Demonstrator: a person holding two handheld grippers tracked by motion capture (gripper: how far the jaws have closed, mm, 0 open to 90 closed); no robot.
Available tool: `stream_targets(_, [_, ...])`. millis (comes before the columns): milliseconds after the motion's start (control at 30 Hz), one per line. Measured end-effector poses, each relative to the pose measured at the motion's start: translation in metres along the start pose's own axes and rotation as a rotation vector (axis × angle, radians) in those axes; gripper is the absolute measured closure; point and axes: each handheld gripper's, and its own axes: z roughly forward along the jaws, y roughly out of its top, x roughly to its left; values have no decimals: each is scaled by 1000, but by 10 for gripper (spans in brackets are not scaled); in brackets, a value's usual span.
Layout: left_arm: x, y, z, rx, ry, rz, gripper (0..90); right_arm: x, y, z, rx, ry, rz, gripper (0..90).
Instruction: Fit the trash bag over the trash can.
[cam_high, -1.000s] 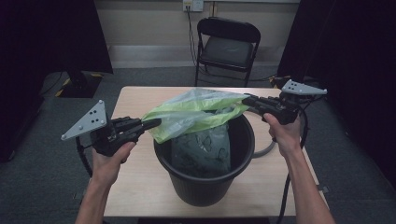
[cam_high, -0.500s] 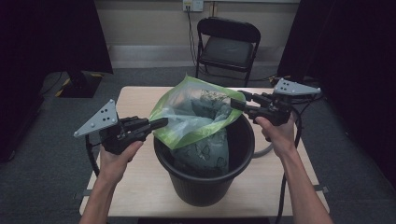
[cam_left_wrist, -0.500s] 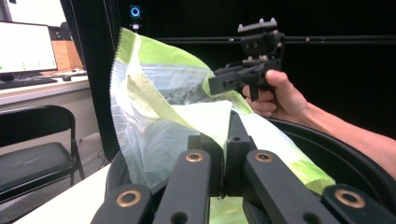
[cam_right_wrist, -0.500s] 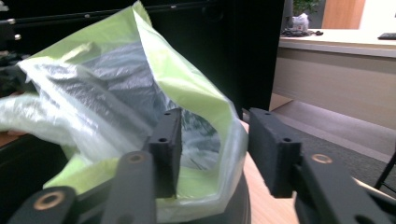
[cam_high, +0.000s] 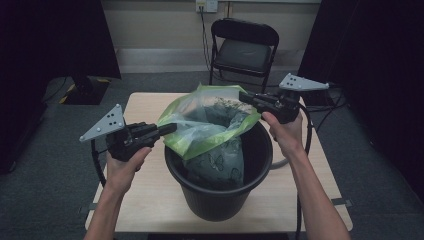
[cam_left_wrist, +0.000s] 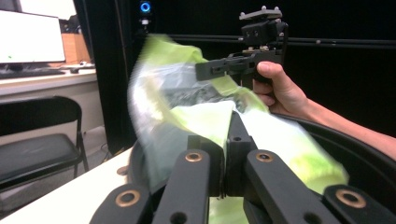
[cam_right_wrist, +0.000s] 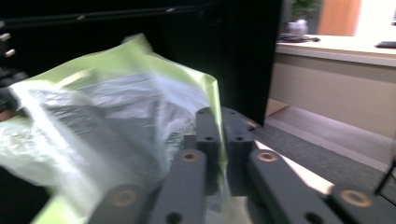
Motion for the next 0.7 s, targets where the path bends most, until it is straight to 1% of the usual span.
stream_targets(33, [2, -2, -2, 5, 10, -4, 900, -7, -3, 0, -1, -8, 20, 900])
stream_targets(100, [7, -5, -4, 11, 22, -20, 900, -14, -7, -1, 9, -40, 33, 900])
stream_targets(133, [8, -6, -4, 20, 29, -20, 900, -20, -10, 0, 12, -20, 48, 900])
stream_targets(167, [9, -8, -3, 31, 35, -20, 899, -21, -12, 0, 18, -18, 51, 900])
stream_targets(200, [10, -9, -2, 31, 32, -16, 896, -21, -14, 2, 28, -31, 48, 900])
stream_targets(233, [11, -9, -2, 23, 30, -22, 875, -21, -14, 3, 32, -32, 47, 900])
stream_targets(267, [11, -8, -1, 11, 34, -31, 783, -20, -14, 4, 30, -25, 50, 900])
stream_targets(300, [11, -7, -1, 6, 39, -32, 697, -20, -14, 5, 27, -17, 51, 900])
stream_targets(367, [10, -3, -2, -5, 35, -20, 625, -19, -14, 6, 31, -12, 46, 900])
stream_targets(400, [10, -1, -2, -13, 33, -24, 594, -18, -13, 7, 29, -15, 43, 900])
stream_targets(433, [10, 1, -2, -22, 36, -25, 593, -18, -11, 7, 29, -13, 48, 900])
stream_targets(467, [10, 3, -2, -25, 37, -26, 632, -19, -10, 8, 29, -8, 49, 900])
stream_targets(500, [13, 4, -1, -22, 41, -24, 715, -19, -9, 9, 32, -5, 48, 900])
stream_targets(533, [15, 3, 0, -23, 46, -37, 777, -20, -8, 11, 33, 2, 50, 900])
stream_targets(567, [21, 2, 2, -24, 46, -53, 819, -22, -8, 12, 36, 7, 53, 900])
stream_targets(600, [25, 1, 4, -23, 58, -63, 882, -24, -8, 16, 46, 2, 61, 900])
stream_targets(633, [33, -2, 6, -9, 80, -72, 899, -26, -9, 19, 55, 2, 63, 900])
stream_targets(700, [45, -9, 10, 32, 138, -87, 900, -33, -13, 25, 86, -2, 71, 900])
